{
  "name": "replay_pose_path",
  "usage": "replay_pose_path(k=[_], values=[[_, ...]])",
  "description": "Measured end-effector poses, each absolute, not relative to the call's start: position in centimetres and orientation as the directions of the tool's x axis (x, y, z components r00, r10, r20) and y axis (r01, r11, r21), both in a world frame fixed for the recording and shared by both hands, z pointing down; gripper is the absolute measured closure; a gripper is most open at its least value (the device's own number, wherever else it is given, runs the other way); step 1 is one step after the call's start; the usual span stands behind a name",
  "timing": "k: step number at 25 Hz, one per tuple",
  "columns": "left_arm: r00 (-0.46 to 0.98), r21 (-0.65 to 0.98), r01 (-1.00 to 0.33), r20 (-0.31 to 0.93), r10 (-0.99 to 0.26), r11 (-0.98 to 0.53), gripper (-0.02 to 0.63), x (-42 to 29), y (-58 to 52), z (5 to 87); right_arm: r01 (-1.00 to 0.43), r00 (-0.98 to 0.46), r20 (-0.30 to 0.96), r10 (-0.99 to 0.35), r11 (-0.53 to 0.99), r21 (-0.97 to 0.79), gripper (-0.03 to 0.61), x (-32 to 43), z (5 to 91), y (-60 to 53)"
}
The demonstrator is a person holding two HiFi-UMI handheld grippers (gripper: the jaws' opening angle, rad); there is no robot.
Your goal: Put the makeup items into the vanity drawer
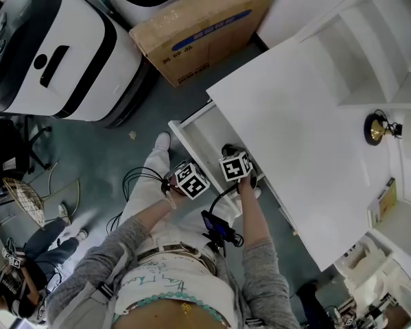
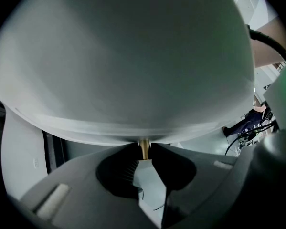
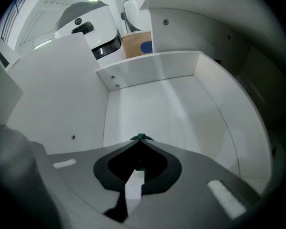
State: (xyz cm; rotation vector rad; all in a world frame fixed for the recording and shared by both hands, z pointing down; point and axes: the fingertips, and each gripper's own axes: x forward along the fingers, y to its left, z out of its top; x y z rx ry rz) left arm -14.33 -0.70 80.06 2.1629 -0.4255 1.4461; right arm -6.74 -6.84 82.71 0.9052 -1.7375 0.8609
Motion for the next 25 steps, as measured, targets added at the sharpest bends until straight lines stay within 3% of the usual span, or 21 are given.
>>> replay_pose_path(k=[25], values=[[0.402, 0.254, -0.52, 0.915, 0.029, -0.816, 0.525, -14.2, -0.5, 79.6, -0.877, -0.254, 0.953, -0.167, 0.455, -0.154, 0.543, -6.3, 84.4, -6.2]])
